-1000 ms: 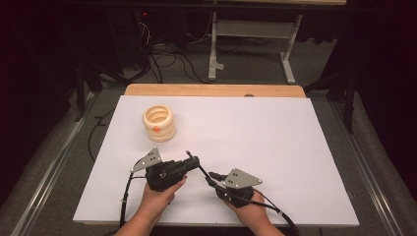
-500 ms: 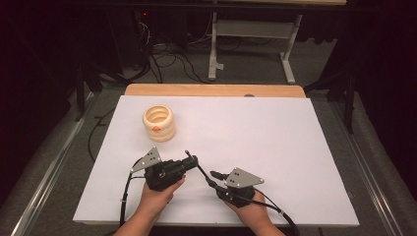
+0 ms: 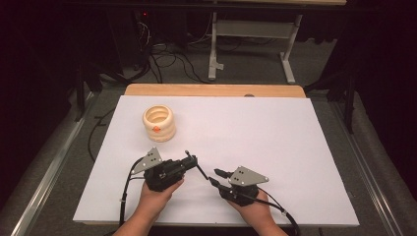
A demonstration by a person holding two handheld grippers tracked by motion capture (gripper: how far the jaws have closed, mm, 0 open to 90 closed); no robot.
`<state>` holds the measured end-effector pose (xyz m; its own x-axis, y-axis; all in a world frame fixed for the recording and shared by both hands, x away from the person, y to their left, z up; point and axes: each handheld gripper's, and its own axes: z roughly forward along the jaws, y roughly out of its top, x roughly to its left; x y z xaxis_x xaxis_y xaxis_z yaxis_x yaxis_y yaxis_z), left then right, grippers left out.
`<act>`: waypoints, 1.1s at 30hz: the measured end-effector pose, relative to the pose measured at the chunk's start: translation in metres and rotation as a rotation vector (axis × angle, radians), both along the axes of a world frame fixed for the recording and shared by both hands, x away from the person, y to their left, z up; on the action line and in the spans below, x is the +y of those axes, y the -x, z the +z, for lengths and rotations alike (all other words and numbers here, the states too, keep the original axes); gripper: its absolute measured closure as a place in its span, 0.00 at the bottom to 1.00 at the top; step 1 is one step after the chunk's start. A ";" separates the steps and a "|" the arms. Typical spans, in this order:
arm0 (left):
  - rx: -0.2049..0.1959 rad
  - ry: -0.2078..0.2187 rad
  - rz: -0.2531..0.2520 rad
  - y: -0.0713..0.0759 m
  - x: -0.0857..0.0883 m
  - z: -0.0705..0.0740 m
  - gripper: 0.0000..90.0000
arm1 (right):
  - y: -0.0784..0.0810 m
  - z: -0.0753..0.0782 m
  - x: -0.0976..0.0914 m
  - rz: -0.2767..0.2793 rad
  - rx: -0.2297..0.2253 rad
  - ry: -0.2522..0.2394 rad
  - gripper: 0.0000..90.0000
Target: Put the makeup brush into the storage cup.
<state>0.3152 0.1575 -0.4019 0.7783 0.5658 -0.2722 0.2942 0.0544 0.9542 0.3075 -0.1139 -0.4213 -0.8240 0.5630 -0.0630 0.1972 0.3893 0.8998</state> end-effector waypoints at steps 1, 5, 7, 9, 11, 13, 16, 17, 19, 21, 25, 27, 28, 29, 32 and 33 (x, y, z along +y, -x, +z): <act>-0.001 -0.002 0.003 0.000 0.000 0.000 0.92 | -0.001 0.000 -0.001 -0.003 -0.005 -0.001 0.74; -0.004 -0.009 0.014 0.000 0.001 0.001 0.92 | -0.002 0.001 -0.005 -0.011 -0.006 -0.007 0.73; -0.007 -0.014 0.020 0.000 0.001 0.001 0.92 | -0.003 0.002 -0.007 -0.020 -0.005 -0.009 0.72; -0.009 -0.019 0.024 0.000 0.001 0.001 0.92 | -0.003 0.002 -0.009 -0.025 -0.005 -0.009 0.71; -0.010 -0.026 0.029 0.000 0.002 0.001 0.92 | -0.004 0.002 -0.010 -0.030 -0.005 -0.016 0.69; -0.012 -0.034 0.032 0.000 0.002 0.002 0.92 | -0.004 0.002 -0.012 -0.038 -0.009 -0.023 0.66; -0.014 -0.038 0.034 0.000 0.003 0.002 0.92 | -0.006 0.003 -0.014 -0.048 -0.002 -0.026 0.63; -0.015 -0.040 0.035 0.000 0.003 0.003 0.92 | -0.006 0.003 -0.016 -0.051 0.002 -0.024 0.62; -0.020 -0.045 0.037 0.000 0.003 0.003 0.92 | -0.007 0.003 -0.018 -0.058 0.003 -0.031 0.59; -0.022 -0.051 0.040 0.000 0.003 0.004 0.92 | -0.007 0.004 -0.020 -0.067 0.011 -0.035 0.57; -0.022 -0.062 0.048 0.000 0.004 0.004 0.92 | -0.009 0.004 -0.025 -0.075 0.018 -0.042 0.51; -0.024 -0.067 0.051 0.000 0.004 0.004 0.92 | -0.009 0.004 -0.027 -0.081 0.027 -0.045 0.48; -0.025 -0.071 0.054 0.000 0.005 0.004 0.92 | -0.008 0.004 -0.028 -0.088 0.028 -0.049 0.47; -0.025 -0.073 0.055 0.000 0.005 0.004 0.92 | -0.008 0.003 -0.029 -0.085 0.024 -0.047 0.46; -0.027 -0.071 0.057 0.000 0.006 0.005 0.92 | -0.009 0.004 -0.032 -0.091 0.023 -0.054 0.42; -0.028 -0.072 0.058 0.000 0.006 0.005 0.92 | -0.009 0.004 -0.033 -0.093 0.023 -0.057 0.40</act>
